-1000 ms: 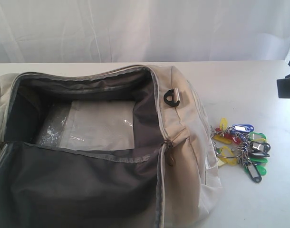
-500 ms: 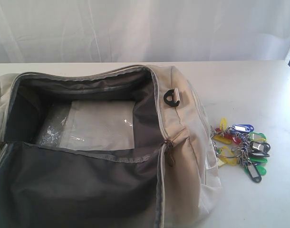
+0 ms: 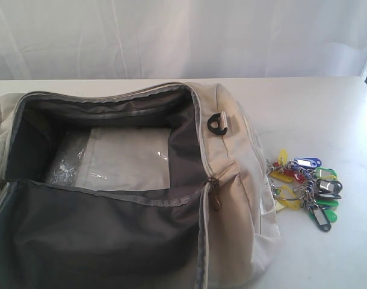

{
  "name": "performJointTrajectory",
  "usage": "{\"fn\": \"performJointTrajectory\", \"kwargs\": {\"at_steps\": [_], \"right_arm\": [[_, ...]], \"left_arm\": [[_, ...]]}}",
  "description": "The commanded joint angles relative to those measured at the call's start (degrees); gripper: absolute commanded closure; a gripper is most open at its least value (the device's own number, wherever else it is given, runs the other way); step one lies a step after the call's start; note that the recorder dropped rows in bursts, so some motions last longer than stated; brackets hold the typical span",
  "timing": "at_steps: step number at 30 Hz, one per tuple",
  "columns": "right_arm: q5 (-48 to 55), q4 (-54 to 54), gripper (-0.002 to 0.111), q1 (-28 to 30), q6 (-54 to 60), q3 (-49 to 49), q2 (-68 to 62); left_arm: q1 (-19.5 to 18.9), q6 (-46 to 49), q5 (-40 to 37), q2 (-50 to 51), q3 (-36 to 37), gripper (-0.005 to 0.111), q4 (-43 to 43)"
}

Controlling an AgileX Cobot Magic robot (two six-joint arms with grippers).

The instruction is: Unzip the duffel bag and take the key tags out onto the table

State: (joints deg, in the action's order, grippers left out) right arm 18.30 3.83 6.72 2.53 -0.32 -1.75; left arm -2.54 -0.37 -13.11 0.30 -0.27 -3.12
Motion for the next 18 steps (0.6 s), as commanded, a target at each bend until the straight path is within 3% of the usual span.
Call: {"fn": "performJointTrajectory", "kwargs": {"at_steps": [1,12,18], "right_arm": [[0.0,-3.8,0.108,0.3,0.2,0.3,1.8],[-0.1,-3.8,0.108,0.5,0.2,0.3,1.8],[0.0,-3.8,0.108,3.7,-0.2,0.3,1.8]], "left_arm": [[0.4,0.0,0.2,-0.3,0.3,0.107,0.1],[0.4,0.0,0.2,-0.3,0.3,0.107,0.1],[0.4,0.0,0.2,-0.3,0.3,0.107,0.1]]}}
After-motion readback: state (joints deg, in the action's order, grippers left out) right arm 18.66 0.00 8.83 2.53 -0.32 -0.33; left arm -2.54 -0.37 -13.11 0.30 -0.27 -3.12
